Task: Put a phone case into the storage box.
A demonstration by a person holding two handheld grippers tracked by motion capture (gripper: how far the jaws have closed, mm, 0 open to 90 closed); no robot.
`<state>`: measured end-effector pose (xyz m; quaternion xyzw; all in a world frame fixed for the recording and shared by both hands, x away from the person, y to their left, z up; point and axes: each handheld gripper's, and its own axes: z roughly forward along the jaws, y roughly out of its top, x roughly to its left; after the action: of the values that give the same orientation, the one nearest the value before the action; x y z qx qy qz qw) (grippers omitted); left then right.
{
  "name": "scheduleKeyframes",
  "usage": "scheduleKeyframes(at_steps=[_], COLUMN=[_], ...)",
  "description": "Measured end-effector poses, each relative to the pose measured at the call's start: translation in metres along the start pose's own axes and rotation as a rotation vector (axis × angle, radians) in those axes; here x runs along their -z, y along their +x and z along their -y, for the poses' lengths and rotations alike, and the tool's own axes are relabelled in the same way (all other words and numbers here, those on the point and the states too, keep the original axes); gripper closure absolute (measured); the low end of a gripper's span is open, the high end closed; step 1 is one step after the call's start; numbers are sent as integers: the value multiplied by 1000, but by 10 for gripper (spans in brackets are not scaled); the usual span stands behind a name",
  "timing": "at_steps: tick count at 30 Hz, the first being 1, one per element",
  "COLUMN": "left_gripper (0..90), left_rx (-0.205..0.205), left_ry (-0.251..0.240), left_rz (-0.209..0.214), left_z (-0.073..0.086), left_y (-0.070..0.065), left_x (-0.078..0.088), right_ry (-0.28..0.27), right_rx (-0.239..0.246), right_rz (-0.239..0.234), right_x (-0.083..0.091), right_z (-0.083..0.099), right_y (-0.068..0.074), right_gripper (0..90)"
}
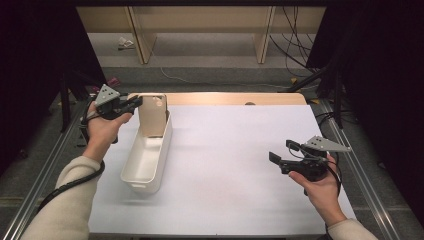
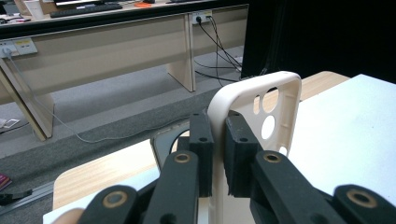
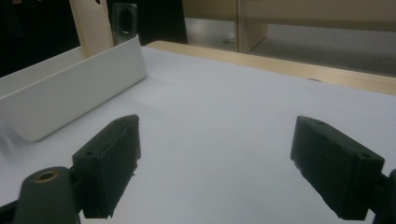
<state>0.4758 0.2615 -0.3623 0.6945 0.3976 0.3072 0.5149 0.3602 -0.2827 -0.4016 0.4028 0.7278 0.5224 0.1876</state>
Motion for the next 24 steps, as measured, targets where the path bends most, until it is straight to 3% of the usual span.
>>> scheduleKeyframes(at_steps=[24], left_gripper=[829], left_rx=[-7], left_ry=[27], left_rz=[5], left_z=[14], left_y=[3], left_x=[-13], right_ry=[0], right_rx=[0], right_rz=[-2], right_x=[0], right_z=[0], right_y=[0], right_gripper=[168])
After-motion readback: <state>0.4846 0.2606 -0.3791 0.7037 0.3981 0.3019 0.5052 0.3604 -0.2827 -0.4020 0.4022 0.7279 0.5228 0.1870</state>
